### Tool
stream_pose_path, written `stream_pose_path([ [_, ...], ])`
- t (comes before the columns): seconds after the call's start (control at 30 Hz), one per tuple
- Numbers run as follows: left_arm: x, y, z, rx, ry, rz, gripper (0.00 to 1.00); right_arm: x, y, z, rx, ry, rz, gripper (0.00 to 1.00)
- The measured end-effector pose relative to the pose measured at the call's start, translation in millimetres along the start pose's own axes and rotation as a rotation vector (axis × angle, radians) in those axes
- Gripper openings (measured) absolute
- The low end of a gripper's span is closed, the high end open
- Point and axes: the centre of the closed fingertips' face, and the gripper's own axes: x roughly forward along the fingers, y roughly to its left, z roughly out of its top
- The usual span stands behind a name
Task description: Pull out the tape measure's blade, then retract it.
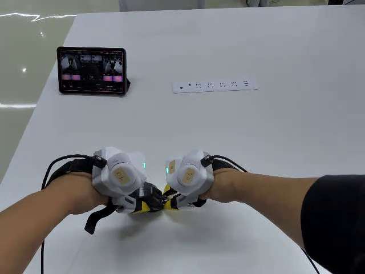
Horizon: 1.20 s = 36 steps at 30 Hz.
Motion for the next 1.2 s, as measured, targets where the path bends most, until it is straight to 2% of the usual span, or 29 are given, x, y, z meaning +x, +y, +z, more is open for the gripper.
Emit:
stream_pose_path([
  [0.03, -0.1, -0.2, 0.0, 0.001, 0.0, 0.002, 0.31, -0.1, 1.2, -0.2, -0.01, 0.001, -0.005, 0.12],
  [0.1, -0.1, -0.9, 0.1, 0.004, 0.0, 0.005, 0.31, -0.2, 0.7, -0.5, 0.014, -0.002, -0.005, 0.12],
  [0.13, -0.2, -1.1, 0.2, 0.008, 0.0, 0.006, 0.31, -0.2, 1.6, -0.4, -0.008, -0.005, -0.005, 0.12],
  [0.2, -0.4, -1.3, 0.3, 0.009, 0.002, 0.006, 0.31, -0.1, 1.9, -0.9, -0.007, 0.0, -0.004, 0.12],
  [0.23, -0.4, -1.4, 0.4, 0.011, 0.002, 0.005, 0.31, -0.1, 1.5, -0.6, -0.039, 0.001, -0.002, 0.11],
  [0.3, -0.5, -1.1, 0.3, 0.012, 0.004, 0.002, 0.31, -1.0, 1.7, -0.9, -0.037, -0.008, 0.0, 0.1],
  [0.37, -0.7, -1.1, 0.3, 0.012, 0.002, -0.001, 0.31, -1.3, 1.6, -0.9, 0.008, -0.02, -0.001, 0.09],
  [0.57, -1.5, -2.8, 0.1, 0.02, 0.0, -0.012, 0.31, -3.5, 4.1, -4.4, -0.004, -0.015, 0.01, 0.09],
  [0.77, -2.0, -2.8, -0.1, 0.016, -0.006, -0.015, 0.31, -4.2, 3.7, -6.0, 0.019, -0.016, 0.008, 0.09],
  [0.9, -1.6, -2.2, 0.1, 0.009, -0.011, -0.013, 0.31, -8.8, 2.5, -13.8, 0.027, -0.009, 0.007, 0.09],
  [1.2, -1.5, -2.7, 0.1, 0.005, -0.019, -0.013, 0.31, -12.4, 2.9, -19.8, 0.043, -0.006, 0.006, 0.09],
])
